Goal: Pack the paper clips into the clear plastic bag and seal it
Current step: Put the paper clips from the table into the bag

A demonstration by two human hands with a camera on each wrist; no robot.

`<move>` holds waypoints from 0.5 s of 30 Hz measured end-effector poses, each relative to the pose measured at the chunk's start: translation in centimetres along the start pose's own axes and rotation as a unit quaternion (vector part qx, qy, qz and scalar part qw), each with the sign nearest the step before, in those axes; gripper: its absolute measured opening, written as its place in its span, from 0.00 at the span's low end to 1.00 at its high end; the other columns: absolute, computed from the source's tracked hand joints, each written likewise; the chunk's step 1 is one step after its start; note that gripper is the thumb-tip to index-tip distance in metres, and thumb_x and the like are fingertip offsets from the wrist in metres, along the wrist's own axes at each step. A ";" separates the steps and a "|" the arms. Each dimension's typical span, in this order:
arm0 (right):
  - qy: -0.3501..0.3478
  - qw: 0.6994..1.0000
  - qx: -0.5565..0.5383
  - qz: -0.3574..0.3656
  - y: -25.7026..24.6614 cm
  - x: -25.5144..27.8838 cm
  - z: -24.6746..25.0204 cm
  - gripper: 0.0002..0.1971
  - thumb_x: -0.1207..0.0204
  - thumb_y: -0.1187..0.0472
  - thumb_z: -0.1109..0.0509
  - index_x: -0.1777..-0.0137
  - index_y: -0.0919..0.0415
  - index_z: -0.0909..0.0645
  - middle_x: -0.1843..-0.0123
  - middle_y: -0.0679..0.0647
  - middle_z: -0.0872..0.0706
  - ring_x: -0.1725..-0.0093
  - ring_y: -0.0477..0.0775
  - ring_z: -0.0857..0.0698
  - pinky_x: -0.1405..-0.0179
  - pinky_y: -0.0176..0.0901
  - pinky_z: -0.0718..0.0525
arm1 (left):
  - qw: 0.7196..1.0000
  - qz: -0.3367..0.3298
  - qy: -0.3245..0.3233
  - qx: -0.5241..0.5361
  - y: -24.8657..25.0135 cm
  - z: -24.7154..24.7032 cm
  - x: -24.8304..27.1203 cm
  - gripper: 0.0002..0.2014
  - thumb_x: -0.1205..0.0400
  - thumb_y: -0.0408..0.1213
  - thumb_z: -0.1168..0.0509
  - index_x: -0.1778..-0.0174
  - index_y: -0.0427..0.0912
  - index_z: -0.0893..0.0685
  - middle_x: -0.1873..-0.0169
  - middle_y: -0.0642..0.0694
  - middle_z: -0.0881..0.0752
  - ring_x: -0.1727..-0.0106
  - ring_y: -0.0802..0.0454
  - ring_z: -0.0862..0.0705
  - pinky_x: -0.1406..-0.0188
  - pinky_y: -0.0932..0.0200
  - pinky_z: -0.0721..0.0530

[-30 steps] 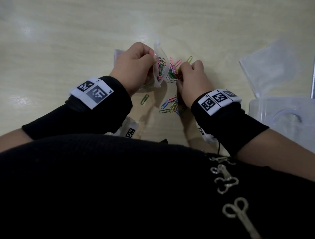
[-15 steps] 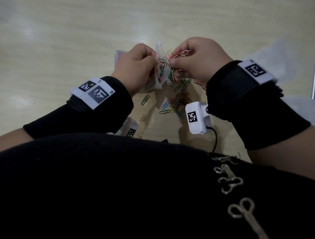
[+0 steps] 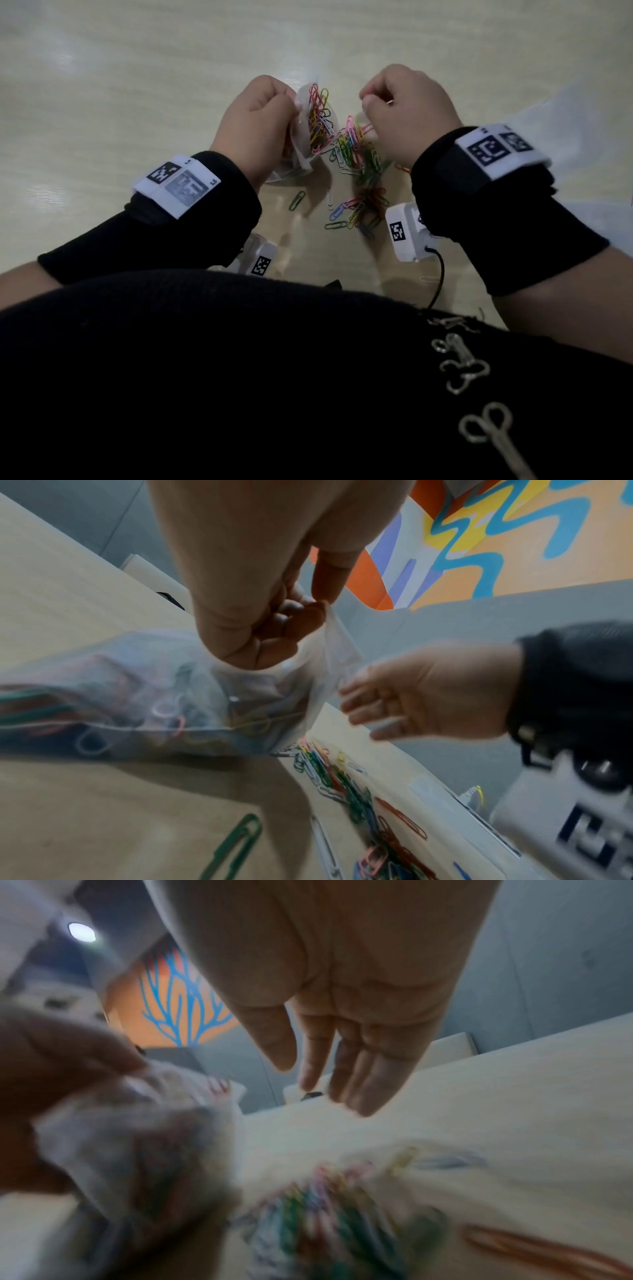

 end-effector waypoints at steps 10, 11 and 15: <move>-0.215 0.938 0.222 0.156 2.5 1.5 -6.9 0.41 0.26 0.43 0.31 0.17 0.53 0.45 0.14 0.58 0.50 0.16 0.64 0.49 0.17 0.58 0.44 | 0.999 0.004 0.030 0.029 0.2 0.6 0.3 0.11 0.22 0.29 0.42 0.69 0.46 0.26 0.82 0.51 0.24 0.81 0.55 0.26 0.79 0.68 0.28; -0.210 0.930 0.244 0.180 2.6 1.8 -7.2 0.38 0.27 0.46 0.31 0.19 0.53 0.40 0.15 0.59 0.45 0.17 0.66 0.44 0.19 0.59 0.38 | 0.999 0.003 0.032 0.027 0.2 0.6 0.2 0.10 0.23 0.30 0.42 0.69 0.46 0.25 0.81 0.52 0.24 0.80 0.56 0.25 0.78 0.68 0.27; -0.130 0.945 0.229 0.192 2.5 2.4 -5.7 0.17 0.20 0.65 0.40 0.32 0.59 0.25 0.29 0.62 0.28 0.31 0.66 0.29 0.35 0.54 0.24 | 0.999 0.007 0.029 0.022 0.1 0.8 0.1 0.09 0.25 0.33 0.41 0.70 0.48 0.25 0.80 0.50 0.23 0.77 0.50 0.24 0.76 0.65 0.25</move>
Point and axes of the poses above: each hand's wrist, its own x-axis away from the middle knuckle, its own z-axis out of the back of the hand, y = z × x, the point moved 1 cm from there along -x, towards the middle knuckle
